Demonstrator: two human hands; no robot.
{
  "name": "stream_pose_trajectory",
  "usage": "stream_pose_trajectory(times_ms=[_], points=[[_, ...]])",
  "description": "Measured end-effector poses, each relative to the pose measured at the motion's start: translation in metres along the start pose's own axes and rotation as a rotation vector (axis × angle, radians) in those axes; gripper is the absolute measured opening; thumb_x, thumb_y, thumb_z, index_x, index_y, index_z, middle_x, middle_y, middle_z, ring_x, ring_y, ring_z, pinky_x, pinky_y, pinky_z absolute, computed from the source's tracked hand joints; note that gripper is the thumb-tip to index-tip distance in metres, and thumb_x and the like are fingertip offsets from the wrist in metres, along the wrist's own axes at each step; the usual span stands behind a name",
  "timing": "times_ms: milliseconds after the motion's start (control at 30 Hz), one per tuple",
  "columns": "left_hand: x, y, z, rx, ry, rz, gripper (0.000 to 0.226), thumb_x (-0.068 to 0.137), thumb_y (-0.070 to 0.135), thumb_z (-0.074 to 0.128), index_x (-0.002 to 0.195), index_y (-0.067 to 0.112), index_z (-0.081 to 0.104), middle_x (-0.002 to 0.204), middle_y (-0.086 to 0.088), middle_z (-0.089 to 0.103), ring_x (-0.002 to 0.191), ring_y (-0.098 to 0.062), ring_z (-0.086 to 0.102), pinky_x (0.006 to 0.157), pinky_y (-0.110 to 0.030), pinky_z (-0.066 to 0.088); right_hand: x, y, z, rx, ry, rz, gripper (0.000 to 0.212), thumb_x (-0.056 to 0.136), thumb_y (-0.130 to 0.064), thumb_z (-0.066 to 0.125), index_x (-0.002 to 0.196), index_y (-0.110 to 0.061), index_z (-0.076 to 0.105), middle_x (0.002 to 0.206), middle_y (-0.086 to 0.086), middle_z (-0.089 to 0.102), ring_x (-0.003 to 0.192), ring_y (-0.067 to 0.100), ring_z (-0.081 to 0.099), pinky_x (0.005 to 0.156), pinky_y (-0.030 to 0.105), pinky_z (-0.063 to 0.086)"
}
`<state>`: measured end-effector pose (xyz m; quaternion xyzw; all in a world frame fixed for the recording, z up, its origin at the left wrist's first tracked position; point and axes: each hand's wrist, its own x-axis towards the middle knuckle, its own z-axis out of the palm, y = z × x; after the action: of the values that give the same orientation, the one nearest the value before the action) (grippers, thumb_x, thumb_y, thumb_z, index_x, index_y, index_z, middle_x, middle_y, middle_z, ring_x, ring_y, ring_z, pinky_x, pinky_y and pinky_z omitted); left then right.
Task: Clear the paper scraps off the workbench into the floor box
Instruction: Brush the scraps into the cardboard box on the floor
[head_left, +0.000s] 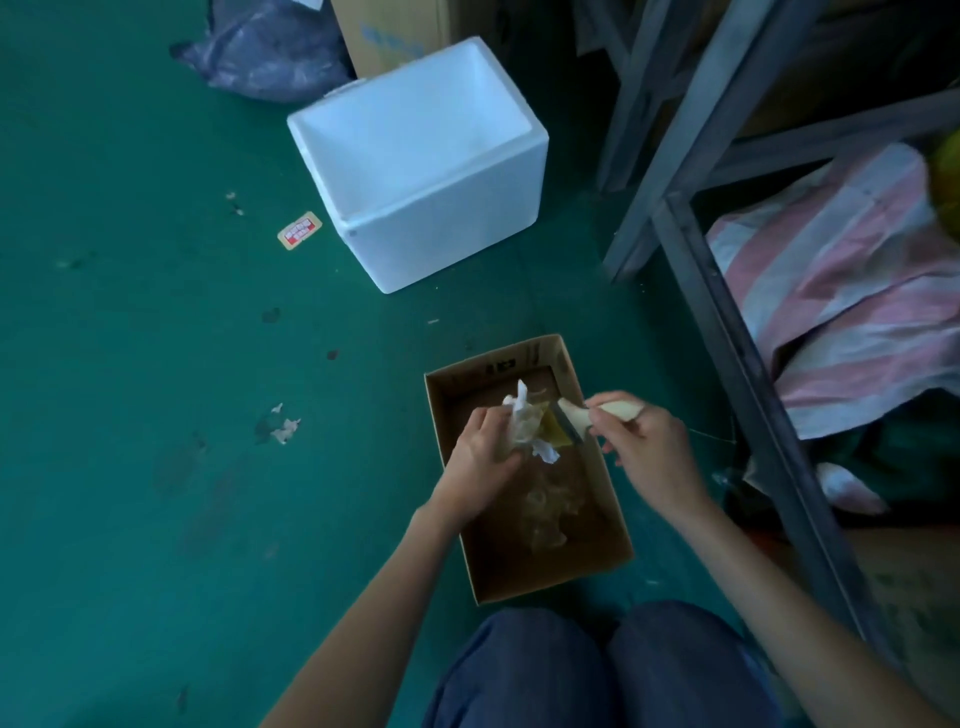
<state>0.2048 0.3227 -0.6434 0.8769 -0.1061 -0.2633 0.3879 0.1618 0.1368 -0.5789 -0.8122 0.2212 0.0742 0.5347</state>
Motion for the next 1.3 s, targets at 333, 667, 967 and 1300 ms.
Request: stream_pose_trajectory(times_ms=[333,667,967,1300], points=[[0.003,-0.004,-0.002,0.065,0.022,-0.081,0.032,0.094,0.025,0.052,0.123,0.013,0.055,0.120,-0.001,0.055,0.108,-0.017,0.055,0.092,-0.034,0.048,0.012,0.008,-0.001,0.005,0.002,-0.022,0.014,0.092,-0.017,0.056,0.092,-0.025,0.067,0.078,0.009,0.070,0.065,0.021,0.064,0.055,0.026,0.046],[-0.089,0.116,-0.095,-0.090,0.088,-0.178,0.020,0.095,0.021,0.049,0.109,0.016,0.062,0.107,0.000,0.062,0.095,-0.011,0.056,0.077,-0.013,0.043,-0.093,-0.119,-0.072,0.230,0.181,0.019,0.023,0.090,-0.008,0.058,0.083,-0.029,0.065,0.072,0.003,0.069,0.053,0.002,0.059,0.049,0.012,0.042],[-0.196,0.278,-0.194,-0.138,0.181,-0.108,0.019,0.097,0.017,0.048,0.106,0.014,0.064,0.104,0.005,0.060,0.094,-0.006,0.052,0.070,0.004,0.031,-0.215,-0.279,-0.145,0.316,0.270,-0.024,0.022,0.090,-0.005,0.057,0.081,-0.022,0.066,0.073,-0.004,0.069,0.062,0.010,0.063,0.056,0.022,0.046],[-0.288,0.390,-0.265,-0.175,0.108,-0.049,0.021,0.098,0.022,0.047,0.110,0.016,0.063,0.109,0.006,0.064,0.094,0.006,0.054,0.069,0.005,0.034,-0.333,-0.387,-0.200,0.176,0.358,-0.118,0.014,0.088,-0.006,0.060,0.082,-0.017,0.066,0.071,-0.007,0.067,0.058,0.009,0.061,0.055,0.033,0.051]])
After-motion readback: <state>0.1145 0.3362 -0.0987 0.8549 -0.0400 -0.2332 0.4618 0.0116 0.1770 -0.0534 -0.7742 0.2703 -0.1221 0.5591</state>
